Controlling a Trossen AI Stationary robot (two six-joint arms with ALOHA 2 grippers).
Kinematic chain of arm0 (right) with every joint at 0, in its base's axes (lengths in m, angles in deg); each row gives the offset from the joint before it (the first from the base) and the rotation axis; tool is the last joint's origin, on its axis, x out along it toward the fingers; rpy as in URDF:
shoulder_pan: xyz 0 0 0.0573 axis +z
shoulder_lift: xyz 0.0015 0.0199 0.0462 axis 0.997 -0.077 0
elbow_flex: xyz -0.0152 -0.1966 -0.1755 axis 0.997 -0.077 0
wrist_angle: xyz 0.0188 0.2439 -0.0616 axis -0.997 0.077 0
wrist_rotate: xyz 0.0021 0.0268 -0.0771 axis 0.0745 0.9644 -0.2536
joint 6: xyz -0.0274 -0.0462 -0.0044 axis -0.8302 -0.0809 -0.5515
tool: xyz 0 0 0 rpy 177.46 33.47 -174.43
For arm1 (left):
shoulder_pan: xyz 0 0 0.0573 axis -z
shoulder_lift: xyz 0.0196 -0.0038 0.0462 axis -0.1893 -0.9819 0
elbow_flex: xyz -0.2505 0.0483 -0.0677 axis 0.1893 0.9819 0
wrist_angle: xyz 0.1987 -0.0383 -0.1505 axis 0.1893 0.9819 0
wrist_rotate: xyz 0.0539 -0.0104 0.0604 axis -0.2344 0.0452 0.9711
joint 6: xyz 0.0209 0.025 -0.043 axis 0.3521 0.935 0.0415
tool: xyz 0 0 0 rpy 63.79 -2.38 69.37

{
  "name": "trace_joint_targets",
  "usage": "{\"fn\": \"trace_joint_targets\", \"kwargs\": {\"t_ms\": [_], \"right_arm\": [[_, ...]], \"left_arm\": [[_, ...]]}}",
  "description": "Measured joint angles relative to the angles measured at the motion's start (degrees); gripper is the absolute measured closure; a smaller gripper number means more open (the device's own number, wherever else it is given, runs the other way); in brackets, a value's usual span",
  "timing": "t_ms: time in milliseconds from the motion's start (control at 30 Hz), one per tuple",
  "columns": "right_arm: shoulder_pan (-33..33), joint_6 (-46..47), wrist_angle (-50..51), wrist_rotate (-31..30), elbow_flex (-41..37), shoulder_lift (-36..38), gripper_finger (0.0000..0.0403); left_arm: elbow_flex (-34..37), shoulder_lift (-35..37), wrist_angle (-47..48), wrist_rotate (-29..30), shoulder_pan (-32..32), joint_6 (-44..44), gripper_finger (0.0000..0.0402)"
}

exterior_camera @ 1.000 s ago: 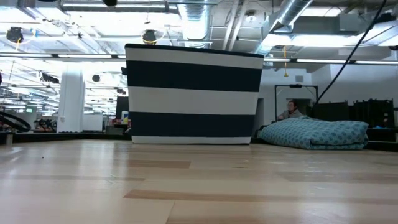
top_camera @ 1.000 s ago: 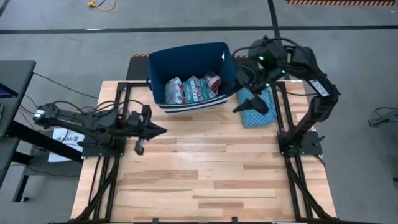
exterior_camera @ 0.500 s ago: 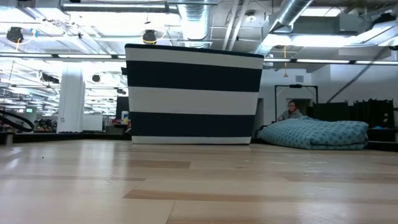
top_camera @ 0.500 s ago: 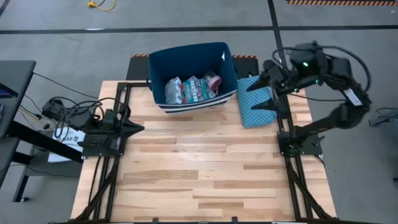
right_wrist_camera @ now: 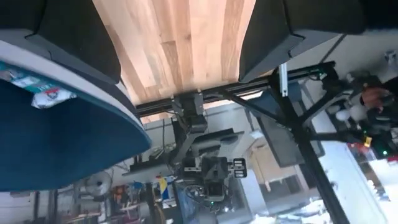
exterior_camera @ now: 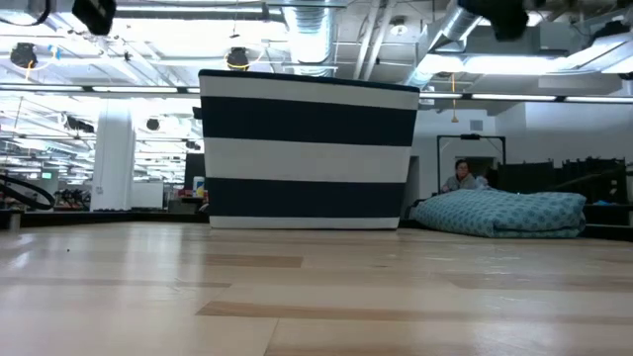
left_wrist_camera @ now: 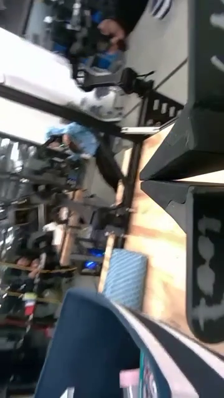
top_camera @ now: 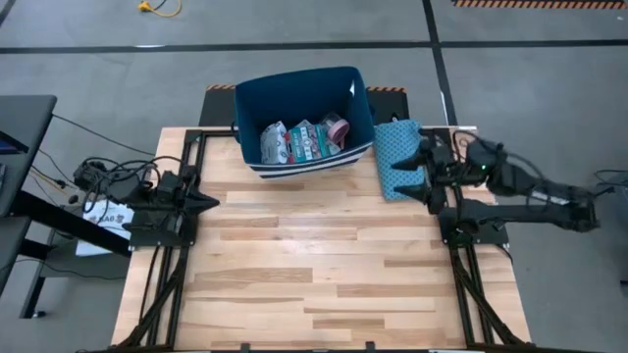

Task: Pack medical supplies into shirt
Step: Return to Home Position

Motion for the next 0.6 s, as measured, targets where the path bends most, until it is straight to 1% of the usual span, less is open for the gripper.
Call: {"fn": "trace_joint_targets", "kwargs": {"t_ms": [33, 133, 267, 400, 467, 533, 600], "right_arm": [[0.00, 0.43, -1.54, -0.49, -2.37, 1.65, 0.0085], [0.00, 0.63, -1.88, -1.79, -7.51, 8.49, 0.0085], [0.00, 3.26, -0.65, -5.16, -12.97, 17.81, 0.0085], [0.00, 4.91, 0.74, -5.61, -17.92, 27.31, 0.0085], [0.03, 5.78, 2.27, -5.54, -20.66, 32.17, 0.0085], [0.02, 6.38, 1.80, -5.19, -22.78, 32.71, 0.0085], [0.30, 6.62, 4.71, -5.53, -23.90, 32.51, 0.0085]], "left_arm": [[0.70, 1.36, -0.13, 0.62, 0.00, -0.04, 0.0401], [3.28, 5.72, -0.58, 1.69, -0.02, -0.14, 0.0401], [7.74, 11.11, -4.41, 1.87, -0.01, -0.35, 0.0401], [12.02, 10.79, -7.74, 1.35, -0.02, -0.42, 0.0401], [14.59, 10.53, -11.52, 1.31, -0.03, -1.01, 0.0401], [18.00, 10.95, -13.59, 1.18, -0.04, -2.26, 0.0401], [21.36, 10.86, -18.58, 0.88, -0.04, -3.53, 0.0401]]}}
